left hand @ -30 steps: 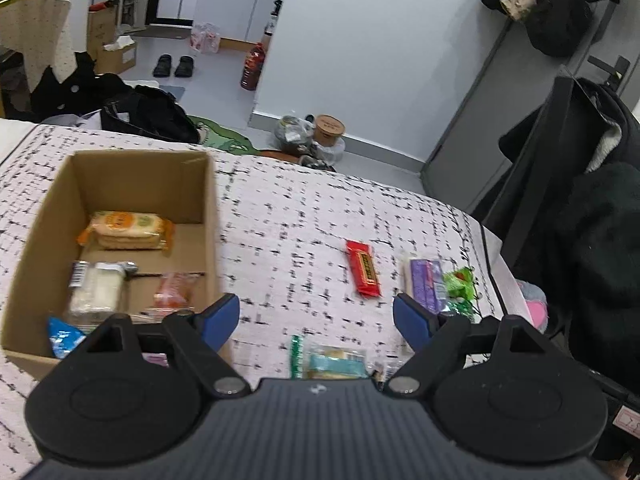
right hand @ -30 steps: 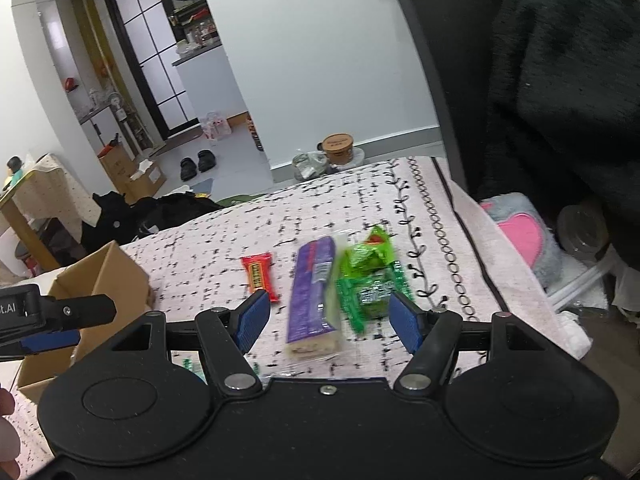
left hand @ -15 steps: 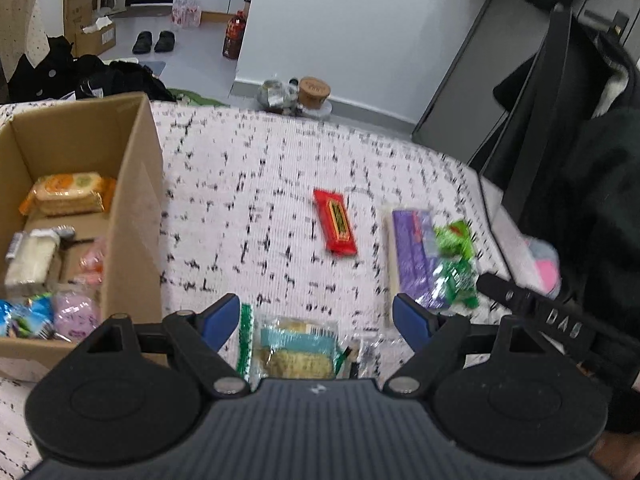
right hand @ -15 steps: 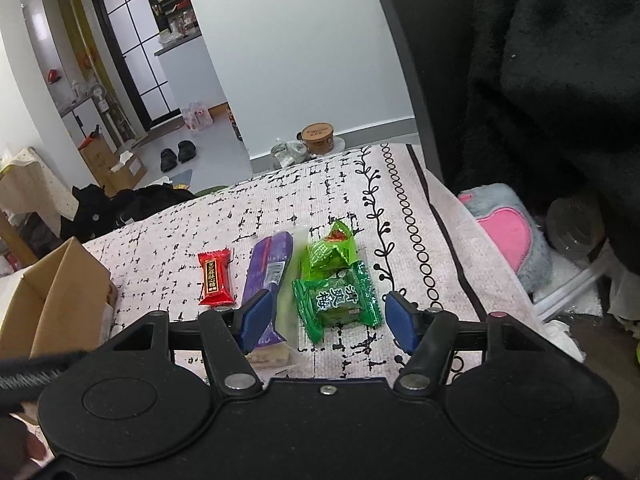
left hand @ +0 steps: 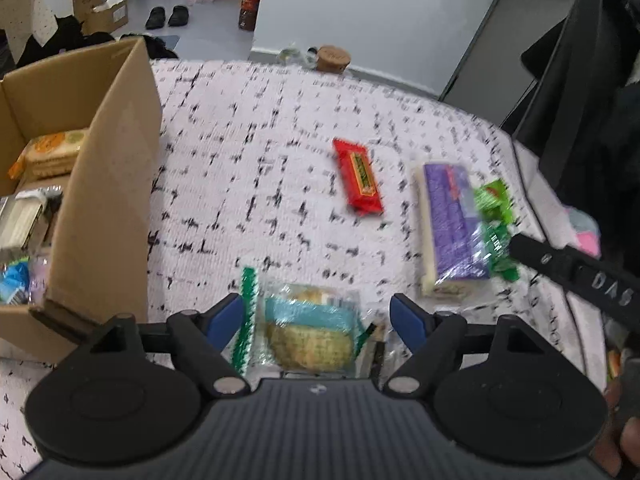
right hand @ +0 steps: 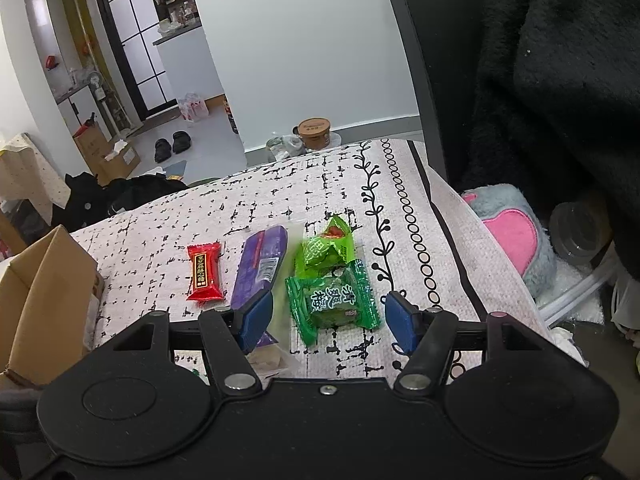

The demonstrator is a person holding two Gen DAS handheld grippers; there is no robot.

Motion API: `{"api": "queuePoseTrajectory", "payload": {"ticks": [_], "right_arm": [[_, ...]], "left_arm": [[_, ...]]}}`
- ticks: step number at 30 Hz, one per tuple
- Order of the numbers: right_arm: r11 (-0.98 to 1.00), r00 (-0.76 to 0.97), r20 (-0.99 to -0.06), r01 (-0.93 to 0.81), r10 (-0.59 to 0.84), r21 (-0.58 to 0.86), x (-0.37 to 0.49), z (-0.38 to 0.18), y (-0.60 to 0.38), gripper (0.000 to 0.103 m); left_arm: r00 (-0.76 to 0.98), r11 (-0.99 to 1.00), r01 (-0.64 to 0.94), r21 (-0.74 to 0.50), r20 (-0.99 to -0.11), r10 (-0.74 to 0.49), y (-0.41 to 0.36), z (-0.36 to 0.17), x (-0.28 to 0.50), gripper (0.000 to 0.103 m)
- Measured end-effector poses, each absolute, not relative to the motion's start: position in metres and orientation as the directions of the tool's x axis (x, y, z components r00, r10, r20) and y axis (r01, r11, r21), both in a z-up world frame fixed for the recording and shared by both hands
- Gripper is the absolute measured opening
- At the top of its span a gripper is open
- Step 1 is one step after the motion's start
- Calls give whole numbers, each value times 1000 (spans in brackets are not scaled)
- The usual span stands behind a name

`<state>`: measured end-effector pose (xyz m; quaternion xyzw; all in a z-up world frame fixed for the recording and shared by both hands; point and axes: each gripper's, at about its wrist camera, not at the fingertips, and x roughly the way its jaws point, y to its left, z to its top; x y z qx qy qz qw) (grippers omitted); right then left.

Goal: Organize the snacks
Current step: 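Grasp the cookie pack with the left tool while the right grasps the green candy pack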

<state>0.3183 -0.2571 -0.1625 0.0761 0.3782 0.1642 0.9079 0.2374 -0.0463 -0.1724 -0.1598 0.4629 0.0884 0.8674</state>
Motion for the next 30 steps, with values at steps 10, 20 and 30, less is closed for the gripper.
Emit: {"api": "queuePoseTrajectory", "payload": {"ticks": [10,20,30], "right_arm": [[940,653,-676,-245,341,237,326,-173,-248,62],[954,661,-688,-213,298,209,336,-183,-251,61],[950,638,-712,-274,294,147,342,-193,-231,42]], "left_arm": [[541,951,-277,-135,-840,38,-48,-184,236,52],[564,952,-264,-157,-826,20,-47,-171,240,46],[611,948,-261,-184,-792,14,-44,-150,242,46]]}}
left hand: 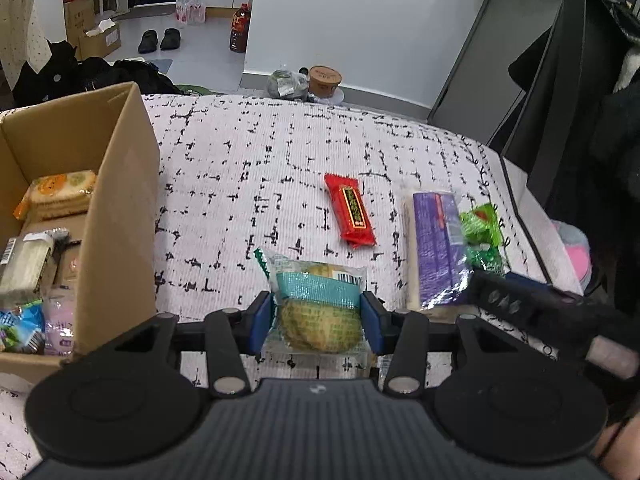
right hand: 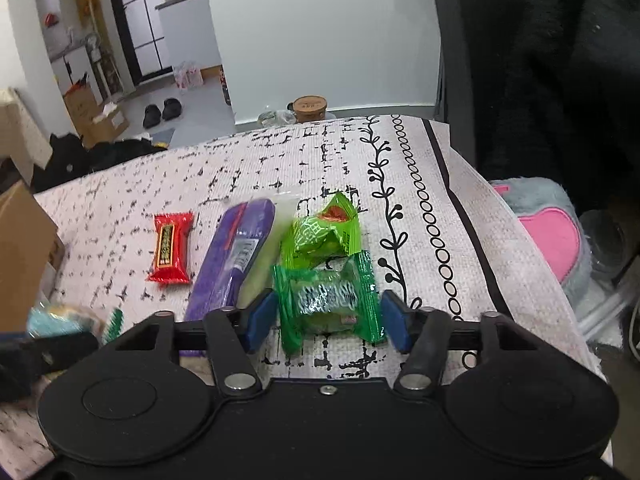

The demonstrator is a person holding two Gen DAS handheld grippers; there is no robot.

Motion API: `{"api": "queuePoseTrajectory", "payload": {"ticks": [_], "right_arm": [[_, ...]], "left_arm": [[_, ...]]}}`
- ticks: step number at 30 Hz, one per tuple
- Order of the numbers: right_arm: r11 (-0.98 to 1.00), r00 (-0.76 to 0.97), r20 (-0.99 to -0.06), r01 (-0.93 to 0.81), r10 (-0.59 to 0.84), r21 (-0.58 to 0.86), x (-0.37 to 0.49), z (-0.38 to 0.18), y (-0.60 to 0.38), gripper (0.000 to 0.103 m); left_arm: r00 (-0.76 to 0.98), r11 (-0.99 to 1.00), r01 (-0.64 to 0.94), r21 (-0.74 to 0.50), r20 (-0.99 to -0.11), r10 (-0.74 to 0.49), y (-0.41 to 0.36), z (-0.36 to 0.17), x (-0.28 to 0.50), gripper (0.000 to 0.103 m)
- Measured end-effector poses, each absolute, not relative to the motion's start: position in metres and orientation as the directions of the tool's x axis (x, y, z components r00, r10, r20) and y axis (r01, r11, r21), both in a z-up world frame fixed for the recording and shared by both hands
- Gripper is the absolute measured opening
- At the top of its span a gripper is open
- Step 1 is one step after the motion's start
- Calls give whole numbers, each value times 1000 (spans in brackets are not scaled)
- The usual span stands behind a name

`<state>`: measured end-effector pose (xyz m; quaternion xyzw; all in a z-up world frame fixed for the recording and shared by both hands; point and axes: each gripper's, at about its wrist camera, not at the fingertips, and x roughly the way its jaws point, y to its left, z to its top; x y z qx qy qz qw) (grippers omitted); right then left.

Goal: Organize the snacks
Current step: 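Grasp the cookie pack with the left tool while the right grasps the green candy pack, then carry the cookie pack into the box with the left tool while the right drops the green pack in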

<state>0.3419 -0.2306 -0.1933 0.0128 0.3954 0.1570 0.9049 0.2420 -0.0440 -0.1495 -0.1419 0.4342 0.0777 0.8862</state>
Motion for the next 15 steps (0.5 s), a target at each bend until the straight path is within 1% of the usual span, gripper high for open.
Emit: {"api": "queuePoseTrajectory", "payload": {"ticks": [2,15], "right_arm": [[950,634,-713,-269,300,160,341,-192,-232,38],[945,687,-649,-258,325,201,322,-153,-241,37]], "left_arm": [[616,948,-257,-189,-788,11,-44,-146,242,46],[665,945,-246,-216,-746,3,-43,-117,234,46]]}}
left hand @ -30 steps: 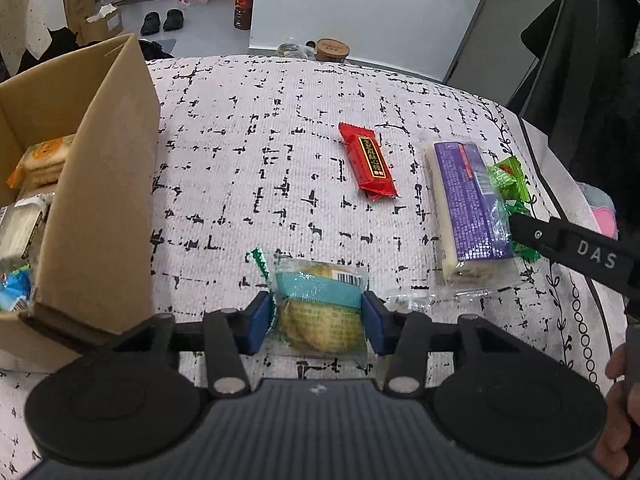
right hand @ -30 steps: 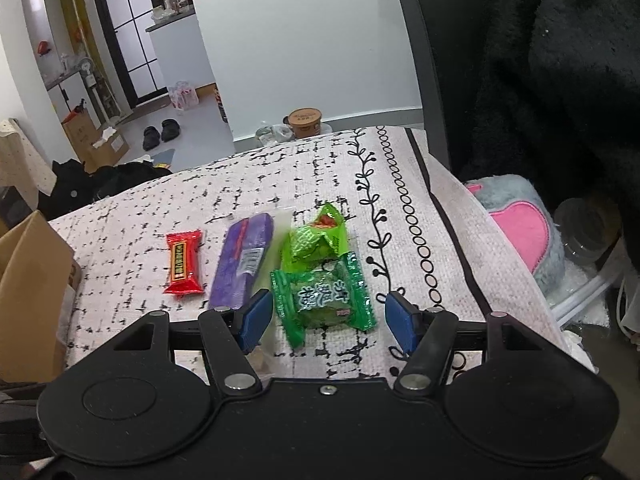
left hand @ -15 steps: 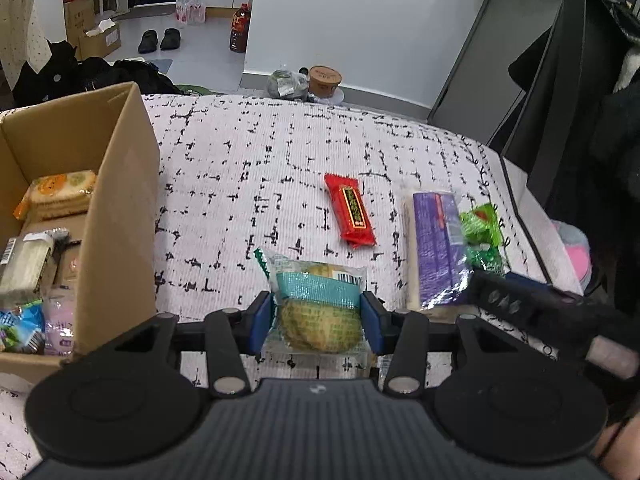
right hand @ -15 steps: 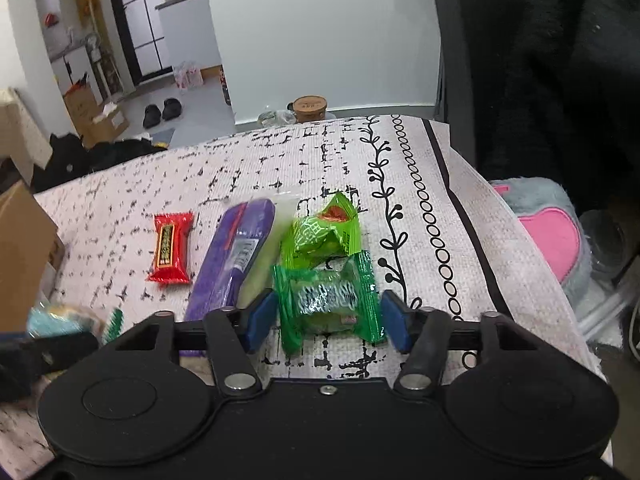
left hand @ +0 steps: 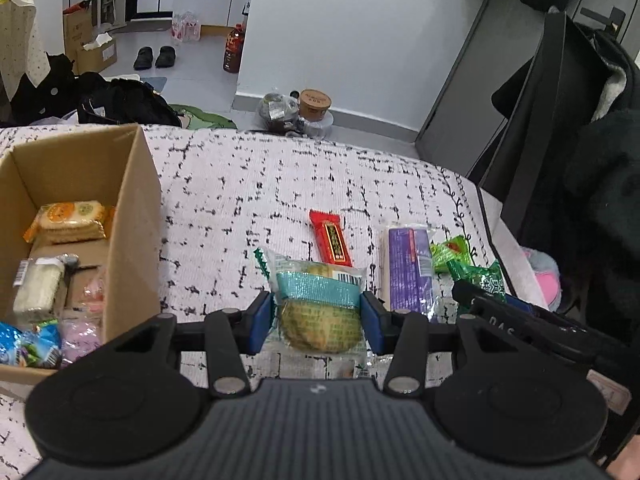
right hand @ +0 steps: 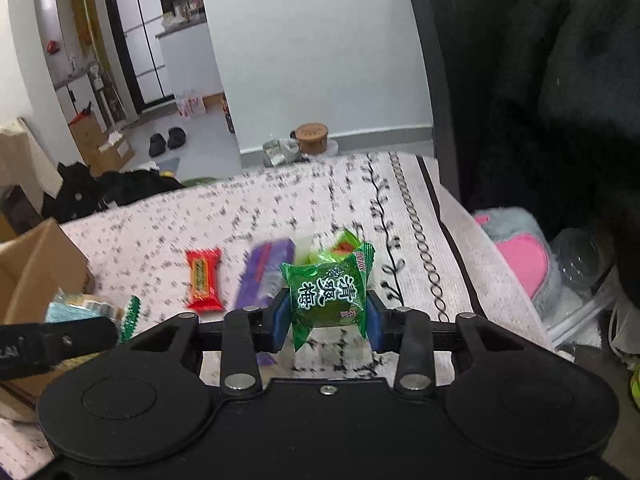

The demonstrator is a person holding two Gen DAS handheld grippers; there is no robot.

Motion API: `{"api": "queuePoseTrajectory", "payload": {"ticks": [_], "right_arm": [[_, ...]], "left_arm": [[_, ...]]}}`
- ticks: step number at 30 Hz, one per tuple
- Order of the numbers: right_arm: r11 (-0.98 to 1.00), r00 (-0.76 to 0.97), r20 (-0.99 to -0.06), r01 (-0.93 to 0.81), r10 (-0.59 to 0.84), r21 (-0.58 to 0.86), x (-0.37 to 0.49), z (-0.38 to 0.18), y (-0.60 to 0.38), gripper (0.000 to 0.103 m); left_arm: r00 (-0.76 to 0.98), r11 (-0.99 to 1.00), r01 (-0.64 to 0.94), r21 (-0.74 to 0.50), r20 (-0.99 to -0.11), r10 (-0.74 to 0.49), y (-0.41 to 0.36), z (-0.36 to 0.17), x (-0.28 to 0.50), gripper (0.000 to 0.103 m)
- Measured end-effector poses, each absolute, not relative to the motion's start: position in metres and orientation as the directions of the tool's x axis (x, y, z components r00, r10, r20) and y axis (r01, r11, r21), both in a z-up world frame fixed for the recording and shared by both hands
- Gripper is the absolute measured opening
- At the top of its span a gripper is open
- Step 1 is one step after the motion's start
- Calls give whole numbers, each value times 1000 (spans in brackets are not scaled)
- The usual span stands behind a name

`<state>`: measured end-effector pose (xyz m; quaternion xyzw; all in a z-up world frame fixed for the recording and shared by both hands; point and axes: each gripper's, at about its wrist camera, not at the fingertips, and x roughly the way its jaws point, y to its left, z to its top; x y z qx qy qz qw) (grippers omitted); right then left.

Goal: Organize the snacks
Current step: 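Carry the cookie pack into the box with the left tool while the right drops the green pack in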

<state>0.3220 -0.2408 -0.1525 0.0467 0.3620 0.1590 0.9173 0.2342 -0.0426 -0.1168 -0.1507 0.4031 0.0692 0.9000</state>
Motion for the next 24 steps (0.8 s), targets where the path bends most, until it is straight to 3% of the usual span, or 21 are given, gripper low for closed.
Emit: {"api": "queuePoseTrajectory", "payload": {"ticks": [24], "right_arm": [[833,666,-507,-491,547,254,304,-82,-153,37]], "left_arm": [[743,919,-327,-218,-661,107,30,-49,215,46]]}}
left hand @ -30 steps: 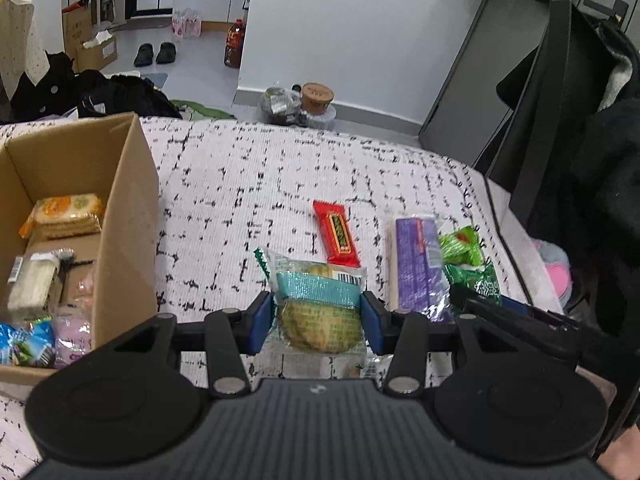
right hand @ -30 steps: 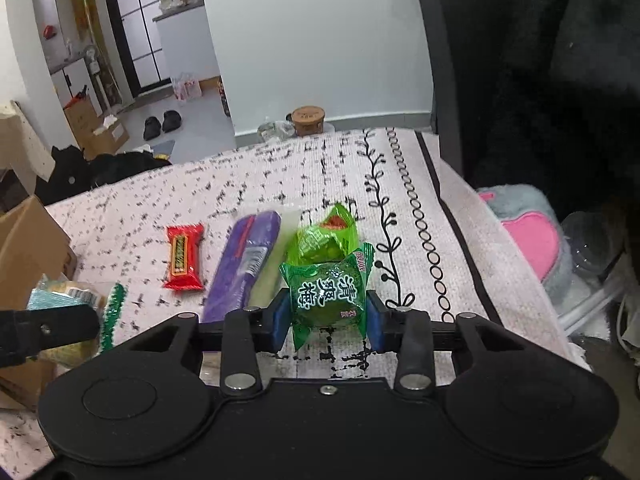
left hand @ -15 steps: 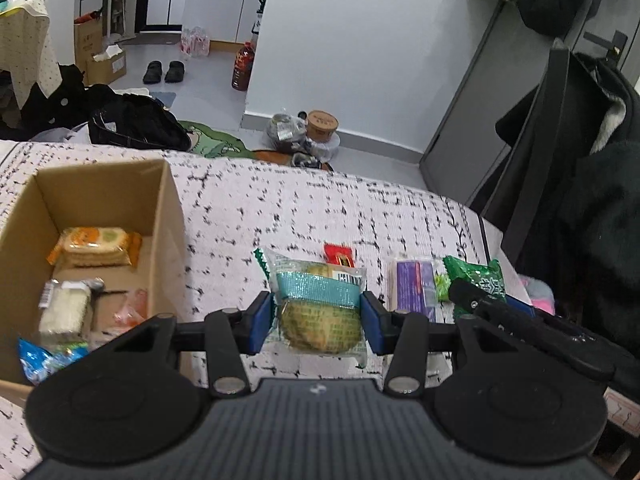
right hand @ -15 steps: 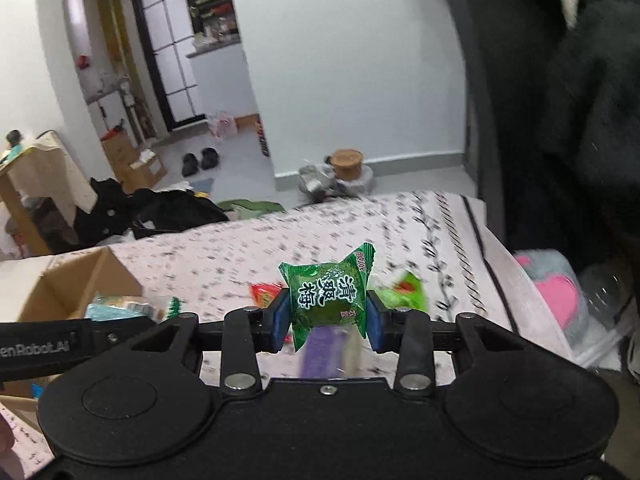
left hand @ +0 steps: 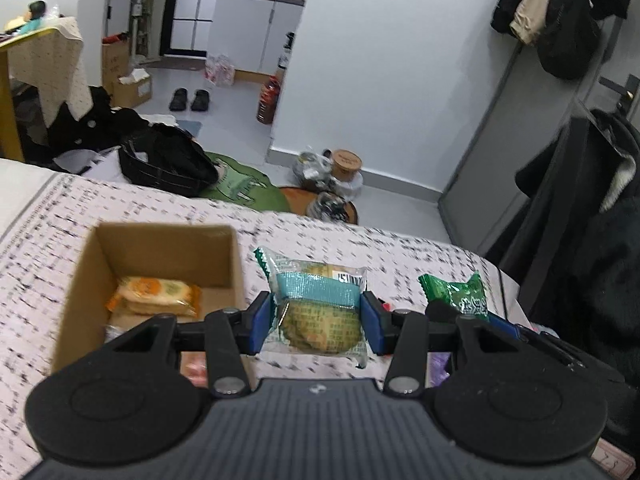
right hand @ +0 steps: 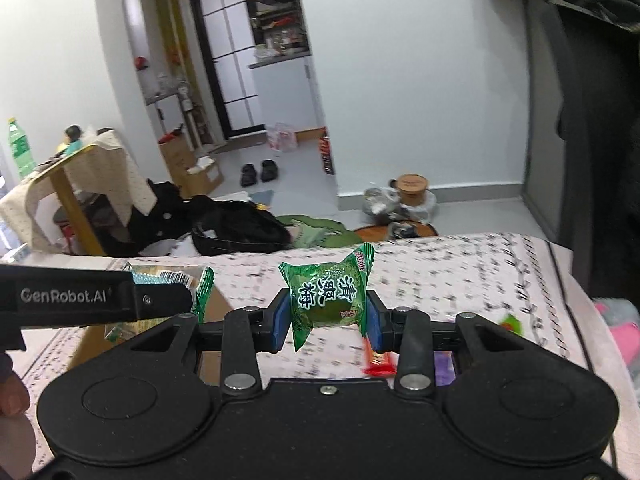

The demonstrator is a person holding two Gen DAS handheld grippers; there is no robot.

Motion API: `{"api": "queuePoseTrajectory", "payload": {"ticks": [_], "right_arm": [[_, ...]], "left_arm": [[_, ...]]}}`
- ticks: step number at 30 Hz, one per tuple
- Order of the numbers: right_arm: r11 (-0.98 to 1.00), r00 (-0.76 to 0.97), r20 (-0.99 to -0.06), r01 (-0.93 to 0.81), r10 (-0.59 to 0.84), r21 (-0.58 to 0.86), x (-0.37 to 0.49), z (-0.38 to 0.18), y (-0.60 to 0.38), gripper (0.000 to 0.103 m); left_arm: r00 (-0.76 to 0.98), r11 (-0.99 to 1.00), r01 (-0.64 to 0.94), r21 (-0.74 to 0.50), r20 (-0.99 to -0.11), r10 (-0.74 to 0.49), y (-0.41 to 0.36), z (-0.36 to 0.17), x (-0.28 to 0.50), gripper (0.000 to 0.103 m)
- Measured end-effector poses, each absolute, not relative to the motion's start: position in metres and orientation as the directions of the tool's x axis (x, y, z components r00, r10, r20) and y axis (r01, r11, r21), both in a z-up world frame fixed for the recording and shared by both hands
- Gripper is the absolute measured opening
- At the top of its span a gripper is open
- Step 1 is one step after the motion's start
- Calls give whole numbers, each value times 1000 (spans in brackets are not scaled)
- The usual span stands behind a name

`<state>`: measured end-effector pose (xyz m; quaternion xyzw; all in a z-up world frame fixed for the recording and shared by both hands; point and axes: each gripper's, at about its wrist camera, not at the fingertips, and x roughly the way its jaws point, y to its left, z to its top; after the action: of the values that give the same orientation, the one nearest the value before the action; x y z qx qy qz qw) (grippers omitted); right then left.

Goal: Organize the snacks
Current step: 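Carry the cookie pack into the box with the left tool while the right drops the green pack in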

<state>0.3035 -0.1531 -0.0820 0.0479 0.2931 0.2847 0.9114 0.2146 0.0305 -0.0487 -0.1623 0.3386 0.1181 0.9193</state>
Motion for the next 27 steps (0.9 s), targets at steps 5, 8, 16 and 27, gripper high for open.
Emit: {"api": "queuePoseTrajectory", "payload": {"ticks": [5,8,16,27], "right_arm": [[799,641,-489,-546,592,252,298,-73,-131,37],[776,621,-483,-583,617,242,293,-70,-117,37],[728,580,-478,-650,660,216,285,-64,-92,37],[693,547,-480,-692,686,201,278,-67,-71,37]], "left_arm": [[740,904,-377,-200,-652,164,60,-39,208,46],[736,896,-402,-188,-649,193,76,-35,205,46],[718,876,-448,-178,-656,234,106,-35,198,47],[689,837,-504,-211,-682,243,139,-48,190,48]]}}
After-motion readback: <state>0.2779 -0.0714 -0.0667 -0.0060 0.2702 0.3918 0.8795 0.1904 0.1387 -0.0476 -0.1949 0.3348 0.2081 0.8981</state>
